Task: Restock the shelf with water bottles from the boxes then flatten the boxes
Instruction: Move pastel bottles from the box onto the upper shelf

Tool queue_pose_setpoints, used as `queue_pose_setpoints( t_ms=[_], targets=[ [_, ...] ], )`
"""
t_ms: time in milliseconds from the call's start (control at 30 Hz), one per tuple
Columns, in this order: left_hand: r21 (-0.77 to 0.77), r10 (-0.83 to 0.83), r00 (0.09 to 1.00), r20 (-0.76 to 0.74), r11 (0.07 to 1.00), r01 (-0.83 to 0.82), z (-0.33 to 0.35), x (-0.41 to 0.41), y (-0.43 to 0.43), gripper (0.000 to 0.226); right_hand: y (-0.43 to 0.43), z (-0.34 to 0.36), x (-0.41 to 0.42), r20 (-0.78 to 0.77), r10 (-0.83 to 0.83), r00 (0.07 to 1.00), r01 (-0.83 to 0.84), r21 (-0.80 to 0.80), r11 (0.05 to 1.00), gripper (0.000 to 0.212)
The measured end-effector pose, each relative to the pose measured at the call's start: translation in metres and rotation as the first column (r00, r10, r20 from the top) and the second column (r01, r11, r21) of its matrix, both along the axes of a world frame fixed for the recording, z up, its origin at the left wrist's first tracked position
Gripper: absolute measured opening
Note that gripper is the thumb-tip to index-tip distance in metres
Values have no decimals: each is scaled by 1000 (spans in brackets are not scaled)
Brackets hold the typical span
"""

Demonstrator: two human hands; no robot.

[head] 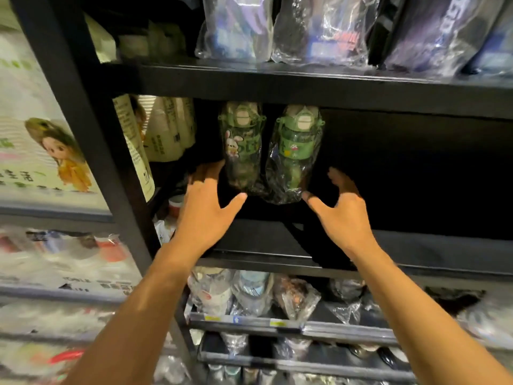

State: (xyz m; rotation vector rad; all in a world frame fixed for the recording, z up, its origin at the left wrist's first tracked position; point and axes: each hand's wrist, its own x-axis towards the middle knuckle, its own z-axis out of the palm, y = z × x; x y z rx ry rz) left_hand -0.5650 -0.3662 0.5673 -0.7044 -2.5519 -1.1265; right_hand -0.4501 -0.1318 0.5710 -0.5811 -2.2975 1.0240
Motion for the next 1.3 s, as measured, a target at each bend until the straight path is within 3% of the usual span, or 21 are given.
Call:
queue_pose_setpoints(
  t_ms=[133,300,467,633,900,1033,1133,1300],
  targets=[
    [-49,-168,972,-164,986,162,-13,61,-40,54,-37,-14,73,-2,55,998,-53,239,970,72],
    [-124,-225,961,-162,971,206,-60,139,-94,44,-79,-70,162,-15,138,990,-124,354,927,67],
    [-222,-170,984,46,959,176,-169,191,-151,46,-127,-169,224,245,137,960,-178,154,972,67],
    [-292,-96,957,274,940,178,-294,227,-201,60,-171,-304,268,565,175,807,-170,-62,984,74],
    [-458,77,798,597,850,261,-508,251,-259,65,-224,-504,300,692,318,648,-67,-364,929,64],
    [-496,197,714,672,836,236,-604,247,-272,70,-242,-587,286,702,275,657,-19,-349,937,73],
    [-502,287,642,710,847,177,-662,243,-274,77,-247,-649,279,749,252,612,24,-336,941,72],
    [-518,372,586,720,850,96,-726,241,-277,89,-253,-730,272,831,137,540,224,-298,928,98]
  ],
)
